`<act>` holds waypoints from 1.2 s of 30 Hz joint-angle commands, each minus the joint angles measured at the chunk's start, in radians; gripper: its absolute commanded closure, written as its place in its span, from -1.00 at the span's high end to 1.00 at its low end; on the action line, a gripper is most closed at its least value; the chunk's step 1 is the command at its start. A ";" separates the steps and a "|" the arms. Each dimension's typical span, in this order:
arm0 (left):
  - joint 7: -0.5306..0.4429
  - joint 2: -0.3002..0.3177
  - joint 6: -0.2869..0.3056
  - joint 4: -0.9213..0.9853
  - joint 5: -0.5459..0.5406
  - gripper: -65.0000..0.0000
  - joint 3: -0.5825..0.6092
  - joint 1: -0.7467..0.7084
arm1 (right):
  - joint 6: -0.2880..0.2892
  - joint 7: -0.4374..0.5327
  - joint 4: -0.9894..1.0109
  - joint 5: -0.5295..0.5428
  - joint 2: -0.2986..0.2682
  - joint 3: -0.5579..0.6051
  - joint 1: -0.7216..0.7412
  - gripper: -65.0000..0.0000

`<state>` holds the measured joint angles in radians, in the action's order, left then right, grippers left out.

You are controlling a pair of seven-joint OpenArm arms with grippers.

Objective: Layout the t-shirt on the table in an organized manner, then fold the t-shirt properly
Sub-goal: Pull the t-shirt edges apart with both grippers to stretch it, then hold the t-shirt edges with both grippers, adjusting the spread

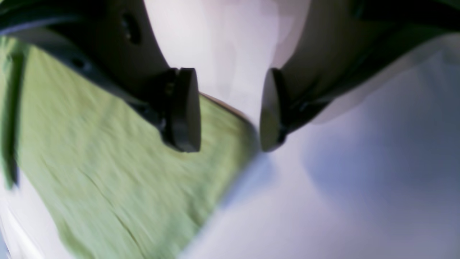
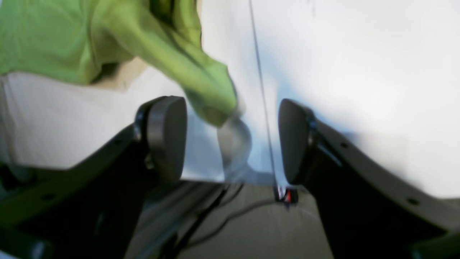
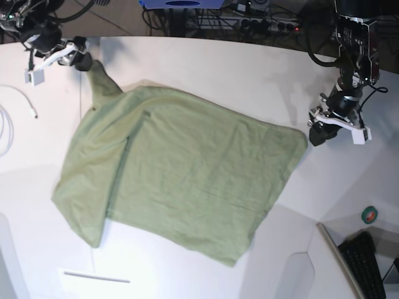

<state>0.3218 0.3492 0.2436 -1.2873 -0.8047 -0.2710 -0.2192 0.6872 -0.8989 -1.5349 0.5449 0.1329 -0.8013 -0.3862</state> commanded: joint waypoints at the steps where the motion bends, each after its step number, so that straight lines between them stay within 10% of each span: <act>1: -0.020 0.014 0.013 -0.015 -0.011 -0.14 -0.009 0.008 | 0.011 0.007 0.003 0.017 -0.005 -0.003 -0.003 0.09; 27: -0.020 0.012 0.013 -0.013 -0.006 -0.15 -0.012 -0.018 | 0.011 0.001 0.135 0.019 -0.005 -0.003 0.054 0.04; 32: -0.020 0.014 0.013 -0.010 -0.006 0.15 -0.012 -0.023 | 0.011 0.001 0.136 0.017 -0.005 -0.002 0.065 -0.92; 36: -0.020 0.011 0.013 -0.010 -0.006 0.69 -0.012 -0.021 | 0.011 0.001 0.136 0.016 -0.005 -0.002 0.066 -1.00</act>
<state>0.3248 0.3466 0.2474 -1.2842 -0.8017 -0.2752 -0.2470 0.6964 -0.9089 -1.3861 0.5426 0.1333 -0.8024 -0.3222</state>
